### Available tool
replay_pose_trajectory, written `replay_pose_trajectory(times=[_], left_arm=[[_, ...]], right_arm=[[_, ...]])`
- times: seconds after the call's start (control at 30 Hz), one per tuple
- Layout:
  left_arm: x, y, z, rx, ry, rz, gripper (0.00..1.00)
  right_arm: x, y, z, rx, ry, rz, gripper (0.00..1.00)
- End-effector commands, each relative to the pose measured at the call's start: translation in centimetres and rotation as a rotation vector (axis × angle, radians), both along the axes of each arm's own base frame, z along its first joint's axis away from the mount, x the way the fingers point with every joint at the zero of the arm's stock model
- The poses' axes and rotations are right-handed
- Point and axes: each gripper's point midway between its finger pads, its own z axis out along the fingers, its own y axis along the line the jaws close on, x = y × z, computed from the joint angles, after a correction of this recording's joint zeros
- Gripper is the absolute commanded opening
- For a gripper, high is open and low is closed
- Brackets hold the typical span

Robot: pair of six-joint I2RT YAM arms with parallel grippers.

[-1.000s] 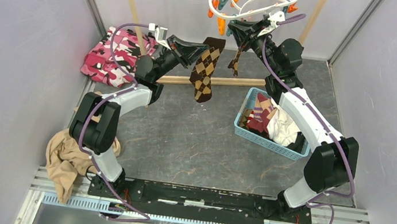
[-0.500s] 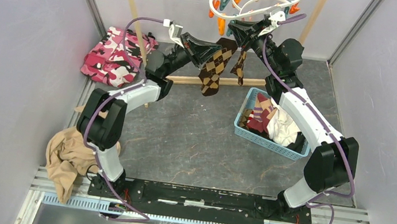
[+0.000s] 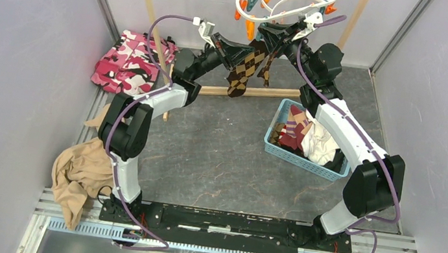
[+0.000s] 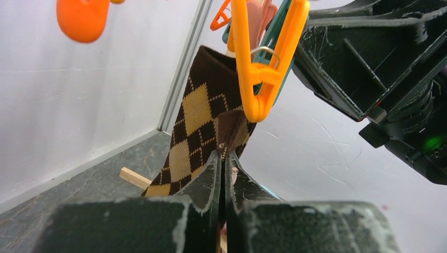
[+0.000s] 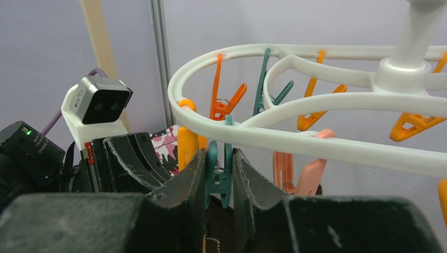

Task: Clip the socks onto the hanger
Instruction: Clamp the sock onto the hanger.

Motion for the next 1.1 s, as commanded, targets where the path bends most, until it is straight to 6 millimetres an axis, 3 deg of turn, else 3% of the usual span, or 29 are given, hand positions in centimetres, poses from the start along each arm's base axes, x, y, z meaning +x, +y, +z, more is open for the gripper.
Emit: replay_pose_trajectory(times=[0.0, 0.3, 0.63, 1.07], left_arm=[[0.1, 0.5, 2.8, -0.055, -0.065, 0.011, 0.02], [0.5, 1.6, 3.4, -0.142, -0.028, 0.000, 0.02], [-0.8, 1.5, 4.4, -0.187, -0.054, -0.084, 0.02], [-1.7, 1.5, 3.6, -0.187, -0.051, -0.189, 0.02]], right_arm=[[-0.8, -0.5, 2.5, 0.033, -0.058, 0.013, 0.08], [-0.8, -0.6, 2.4, 0.039, -0.055, 0.020, 0.08], [-0.6, -0.6, 2.1, 0.039, -0.049, 0.022, 0.08], [-0.7, -0.8, 2.2, 0.038, -0.053, 0.019, 0.08]])
